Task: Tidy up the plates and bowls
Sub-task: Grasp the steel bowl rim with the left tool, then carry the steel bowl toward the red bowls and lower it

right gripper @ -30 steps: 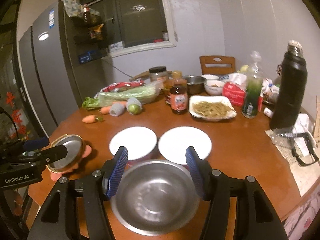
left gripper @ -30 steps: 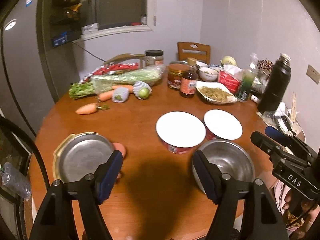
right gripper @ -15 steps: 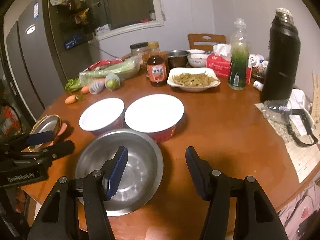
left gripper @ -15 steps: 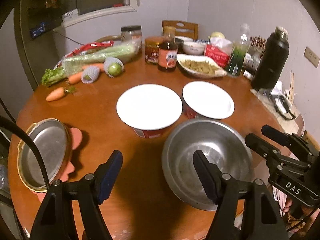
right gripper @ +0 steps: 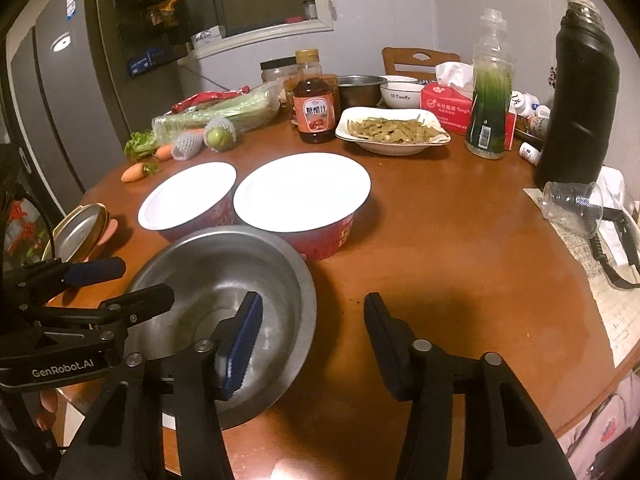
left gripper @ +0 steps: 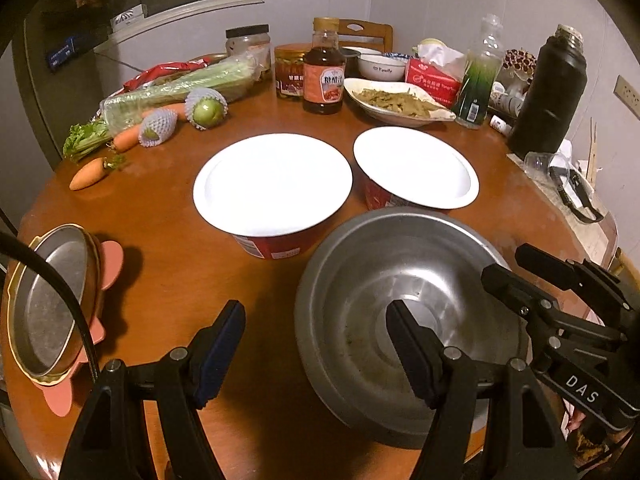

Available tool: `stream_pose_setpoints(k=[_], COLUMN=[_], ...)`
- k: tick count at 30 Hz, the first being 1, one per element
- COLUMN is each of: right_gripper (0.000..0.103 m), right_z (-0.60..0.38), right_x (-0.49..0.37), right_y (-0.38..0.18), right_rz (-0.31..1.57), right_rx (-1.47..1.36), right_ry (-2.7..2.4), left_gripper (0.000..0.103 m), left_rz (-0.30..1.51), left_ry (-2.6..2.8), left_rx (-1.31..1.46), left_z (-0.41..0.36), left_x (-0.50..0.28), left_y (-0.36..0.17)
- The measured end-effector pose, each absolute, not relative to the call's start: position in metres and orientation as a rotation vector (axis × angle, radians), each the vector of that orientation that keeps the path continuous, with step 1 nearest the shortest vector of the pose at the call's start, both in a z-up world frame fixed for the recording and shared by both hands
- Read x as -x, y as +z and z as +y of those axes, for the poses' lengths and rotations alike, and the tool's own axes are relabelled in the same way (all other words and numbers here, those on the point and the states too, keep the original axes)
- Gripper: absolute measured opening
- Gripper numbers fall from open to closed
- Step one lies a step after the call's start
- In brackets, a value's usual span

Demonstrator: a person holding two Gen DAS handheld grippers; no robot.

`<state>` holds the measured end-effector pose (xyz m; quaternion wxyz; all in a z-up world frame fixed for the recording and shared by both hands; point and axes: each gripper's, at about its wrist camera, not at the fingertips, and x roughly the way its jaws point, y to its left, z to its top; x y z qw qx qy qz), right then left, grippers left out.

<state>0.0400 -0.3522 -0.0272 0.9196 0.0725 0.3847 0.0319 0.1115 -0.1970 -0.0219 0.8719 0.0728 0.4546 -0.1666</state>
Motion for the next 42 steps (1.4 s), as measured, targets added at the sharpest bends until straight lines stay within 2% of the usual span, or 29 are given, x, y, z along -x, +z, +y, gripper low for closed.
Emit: stream_pose_setpoints(k=[2, 4, 6, 8, 11, 22, 42], right_gripper=[0.051, 0.044, 0.040, 0.037, 0.035, 0.032, 0.032], right_z=[-0.351, -0.349, -0.347, -0.343, -0.337, -0.335, -0.265], right_x=[-0.041, -0.042, -0.042, -0.043, -0.042, -0.041, -0.032], right_y=[-0.029, -0.031, -0.032, -0.033, -0.032, -0.028, -0.003], right_rz=[0.796, 0.798, 0.793, 0.791, 0.786, 0.784, 0.743], right_rx=[-0.142, -0.141, -0.138, -0.131, -0.120, -0.153, -0.105], right_ry=[0.062, 0.071, 0.081, 0.094, 0.119, 0.132, 0.265], left_gripper=[0.072, 0.072, 0.068, 0.057, 0.044, 0.044, 0.044], left_rz=[0.955, 0.959, 0.964, 0.975, 0.984, 0.974, 0.935], left_ry=[-0.352, -0.351, -0.354, -0.360, -0.369, -0.358, -0.254], left_rx=[-0.153, -0.152, -0.148, -0.143, -0.147, -0.138, -0.066], left_z=[-0.199, -0.199, -0.199, -0.200, -0.203, -0.195, -0.117], left_x=[-0.112, -0.112, -0.113, -0.114, -0.113, -0.106, -0.081], left_y=[-0.024, -0.026, -0.028, -0.030, -0.033, -0.028, -0.006])
